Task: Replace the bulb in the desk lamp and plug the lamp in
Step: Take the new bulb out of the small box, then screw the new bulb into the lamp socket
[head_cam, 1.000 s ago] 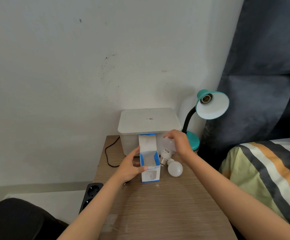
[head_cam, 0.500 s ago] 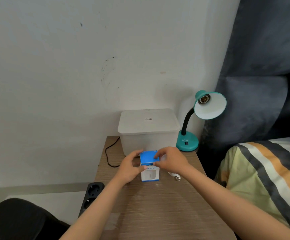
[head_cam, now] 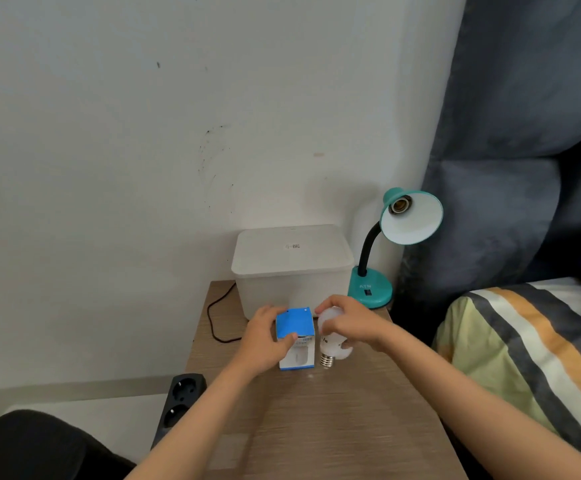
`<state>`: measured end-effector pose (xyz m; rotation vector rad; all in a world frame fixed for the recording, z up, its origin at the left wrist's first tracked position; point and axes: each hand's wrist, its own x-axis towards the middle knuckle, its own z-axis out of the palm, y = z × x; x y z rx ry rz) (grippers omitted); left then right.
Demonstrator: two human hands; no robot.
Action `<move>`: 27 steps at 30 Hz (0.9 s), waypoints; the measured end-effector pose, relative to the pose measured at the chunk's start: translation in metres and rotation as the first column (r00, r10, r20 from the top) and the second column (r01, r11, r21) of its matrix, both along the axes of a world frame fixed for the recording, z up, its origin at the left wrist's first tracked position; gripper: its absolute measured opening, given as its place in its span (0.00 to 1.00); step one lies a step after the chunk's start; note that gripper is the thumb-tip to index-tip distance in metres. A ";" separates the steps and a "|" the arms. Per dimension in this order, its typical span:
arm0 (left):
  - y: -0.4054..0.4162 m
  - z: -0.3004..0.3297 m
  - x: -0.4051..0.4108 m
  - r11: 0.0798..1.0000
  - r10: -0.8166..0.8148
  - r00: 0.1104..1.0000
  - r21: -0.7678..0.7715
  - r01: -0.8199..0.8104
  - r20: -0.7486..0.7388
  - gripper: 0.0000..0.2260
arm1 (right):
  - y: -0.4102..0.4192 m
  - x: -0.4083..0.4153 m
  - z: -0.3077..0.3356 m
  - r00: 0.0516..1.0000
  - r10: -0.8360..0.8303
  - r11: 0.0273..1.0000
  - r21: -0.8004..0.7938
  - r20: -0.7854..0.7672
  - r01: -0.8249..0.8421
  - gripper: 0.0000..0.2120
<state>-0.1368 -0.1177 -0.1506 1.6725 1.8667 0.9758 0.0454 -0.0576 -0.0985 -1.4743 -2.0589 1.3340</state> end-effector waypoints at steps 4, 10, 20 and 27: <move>0.012 0.023 0.019 0.996 -0.012 1.000 0.093 0.012 0.000 0.23 | 0.000 0.043 0.028 0.989 -0.109 0.994 -0.044 -0.096 0.105 0.18; 0.052 0.068 0.070 0.957 -0.086 0.996 0.280 0.082 -0.001 0.21 | 0.015 0.103 0.060 0.904 -0.328 0.927 0.089 -0.273 0.363 0.14; 0.143 0.121 0.144 0.849 -0.193 0.981 0.500 0.171 -0.009 0.18 | 0.070 0.126 0.042 0.788 -0.427 0.545 0.569 -0.444 0.615 0.26; 0.181 0.115 0.162 0.793 -0.133 0.991 0.601 0.106 0.001 0.16 | 0.105 0.109 0.031 0.797 -0.395 0.435 0.671 -0.457 0.601 0.27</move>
